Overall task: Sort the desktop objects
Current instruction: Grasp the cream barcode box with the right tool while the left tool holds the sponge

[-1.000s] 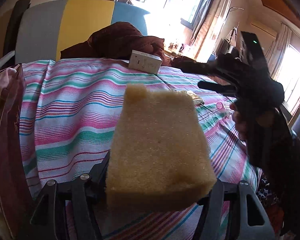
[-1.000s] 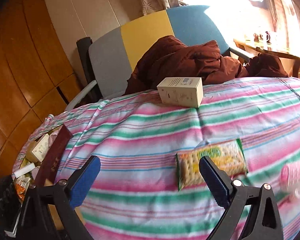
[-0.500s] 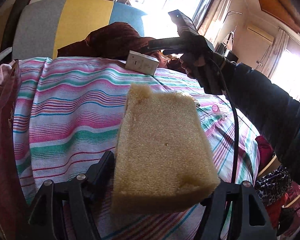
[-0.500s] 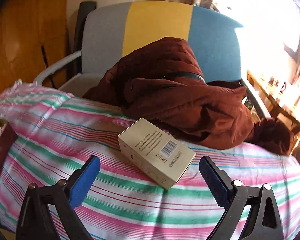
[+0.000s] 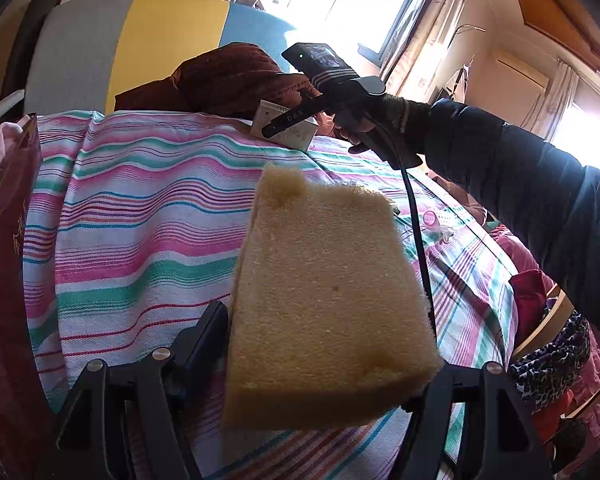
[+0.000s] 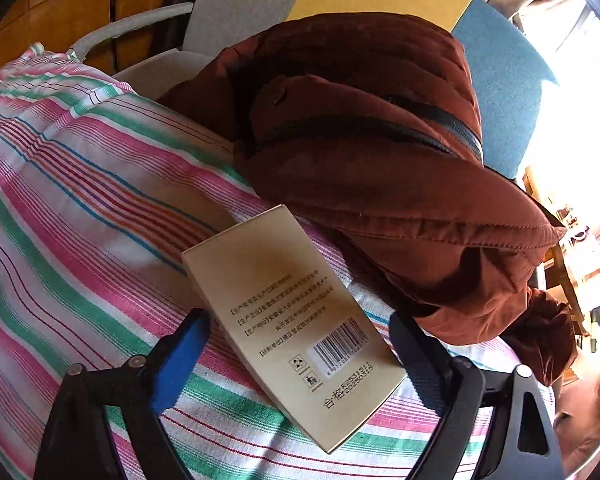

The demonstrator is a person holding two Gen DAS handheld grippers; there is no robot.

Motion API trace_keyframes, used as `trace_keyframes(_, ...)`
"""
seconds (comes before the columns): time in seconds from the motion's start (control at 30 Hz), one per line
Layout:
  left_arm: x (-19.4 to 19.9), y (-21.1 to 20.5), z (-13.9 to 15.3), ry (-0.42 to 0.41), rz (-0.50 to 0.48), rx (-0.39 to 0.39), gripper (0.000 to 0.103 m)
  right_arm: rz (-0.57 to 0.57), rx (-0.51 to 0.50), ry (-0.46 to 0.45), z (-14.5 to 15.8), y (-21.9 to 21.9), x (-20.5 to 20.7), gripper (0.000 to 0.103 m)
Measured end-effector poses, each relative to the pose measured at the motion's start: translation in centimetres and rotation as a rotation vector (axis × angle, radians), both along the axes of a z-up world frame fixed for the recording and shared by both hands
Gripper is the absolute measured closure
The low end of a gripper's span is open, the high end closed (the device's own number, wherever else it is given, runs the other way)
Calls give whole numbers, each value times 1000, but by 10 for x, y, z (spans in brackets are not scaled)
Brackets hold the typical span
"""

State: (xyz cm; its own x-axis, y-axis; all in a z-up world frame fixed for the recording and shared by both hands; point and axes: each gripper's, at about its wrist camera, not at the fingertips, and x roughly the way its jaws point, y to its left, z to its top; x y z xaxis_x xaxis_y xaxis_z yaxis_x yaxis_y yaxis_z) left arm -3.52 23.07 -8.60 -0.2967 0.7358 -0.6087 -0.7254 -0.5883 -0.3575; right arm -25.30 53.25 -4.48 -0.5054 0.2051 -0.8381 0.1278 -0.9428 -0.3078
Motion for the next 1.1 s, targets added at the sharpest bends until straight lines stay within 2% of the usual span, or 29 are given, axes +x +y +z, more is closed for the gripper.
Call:
trace_keyframes(0.2,-1,1,0,0,2,0,32,-54,-18,56,12,-2,25,40)
trace_keyframes(0.3,-1,1,0,-1,3,0,32,-99,-70,77,21,-3,43,49)
trace_keyframes(0.53,0,0,0,-1,3,2,32,-169,-202,127,38,-17,104,51)
trace_keyframes(0.83,2,0,0,-1,5,1,32,-120,-323,167,55,-65,208,51)
trace_keyframes(1.1,2,2,2,4,5,-14,32,-156,-312,155,29,-91,279,51)
